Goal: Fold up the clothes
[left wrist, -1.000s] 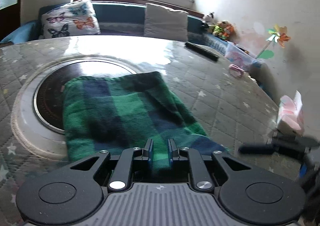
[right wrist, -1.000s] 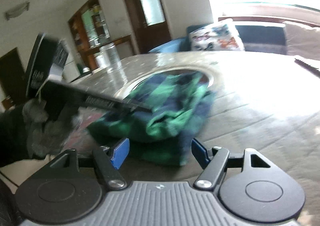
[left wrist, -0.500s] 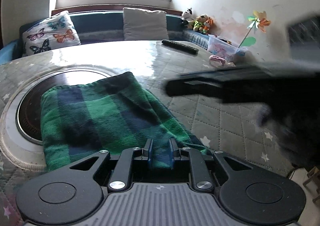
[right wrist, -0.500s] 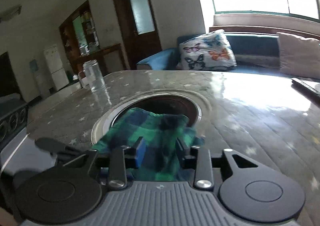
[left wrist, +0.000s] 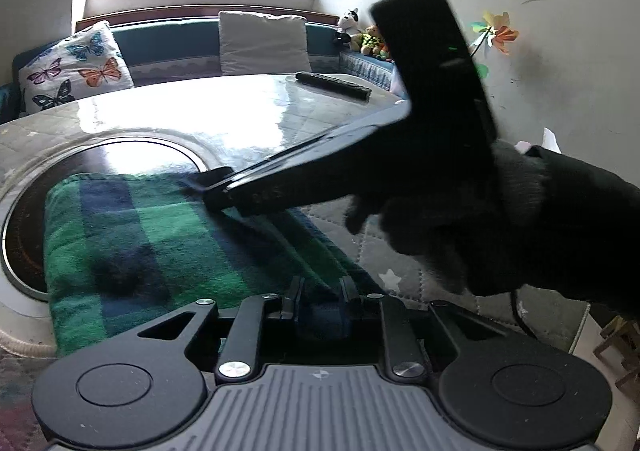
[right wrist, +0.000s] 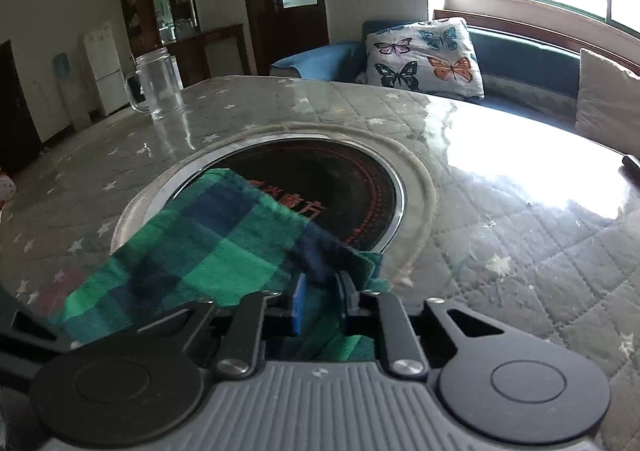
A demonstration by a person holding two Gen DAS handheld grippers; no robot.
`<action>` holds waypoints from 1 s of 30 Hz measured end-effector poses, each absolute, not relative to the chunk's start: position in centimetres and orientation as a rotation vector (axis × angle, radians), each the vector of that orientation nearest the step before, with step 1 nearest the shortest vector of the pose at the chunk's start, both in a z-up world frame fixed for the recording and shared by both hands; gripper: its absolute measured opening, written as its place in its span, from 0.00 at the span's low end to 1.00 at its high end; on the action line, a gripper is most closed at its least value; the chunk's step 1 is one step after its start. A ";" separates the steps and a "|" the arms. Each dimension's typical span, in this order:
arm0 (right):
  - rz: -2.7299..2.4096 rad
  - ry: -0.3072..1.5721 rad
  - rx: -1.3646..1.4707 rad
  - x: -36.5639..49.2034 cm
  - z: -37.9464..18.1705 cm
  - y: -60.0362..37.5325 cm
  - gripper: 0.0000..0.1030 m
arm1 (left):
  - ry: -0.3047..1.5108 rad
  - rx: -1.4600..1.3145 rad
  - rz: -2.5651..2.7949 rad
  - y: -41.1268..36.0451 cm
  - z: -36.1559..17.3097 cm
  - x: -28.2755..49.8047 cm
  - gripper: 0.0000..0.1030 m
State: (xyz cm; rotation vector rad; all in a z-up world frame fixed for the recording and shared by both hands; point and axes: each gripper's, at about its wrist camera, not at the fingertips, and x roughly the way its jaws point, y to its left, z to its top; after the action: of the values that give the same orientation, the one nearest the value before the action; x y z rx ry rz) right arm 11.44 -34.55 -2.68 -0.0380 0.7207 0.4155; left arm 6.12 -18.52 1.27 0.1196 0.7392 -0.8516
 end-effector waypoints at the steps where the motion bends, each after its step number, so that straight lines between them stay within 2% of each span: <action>1: 0.411 0.717 -0.040 11.6 -2.8 -34.6 0.05 | 0.741 0.119 -0.857 -18.7 1.2 6.1 0.22; 7: 0.400 0.708 -0.063 11.5 -2.6 -34.6 0.06 | 0.734 0.142 -0.861 -18.0 2.1 5.8 0.26; 10: 0.391 0.685 -0.055 10.9 -1.8 -34.8 0.08 | 0.715 0.159 -0.847 -16.9 3.0 5.3 0.32; 18: 0.456 0.624 -0.095 6.3 0.8 -34.0 0.15 | 0.691 0.164 -0.715 -12.1 3.9 4.1 0.34; 30: 0.524 0.606 -0.237 -1.2 0.1 -30.6 0.20 | 0.706 0.148 -0.633 -8.4 2.8 2.9 0.34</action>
State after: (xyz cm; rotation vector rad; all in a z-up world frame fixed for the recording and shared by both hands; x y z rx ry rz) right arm -1.18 -30.58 0.07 -0.2371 0.6063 0.5240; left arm 2.94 -8.35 2.84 0.1481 0.7061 -0.6328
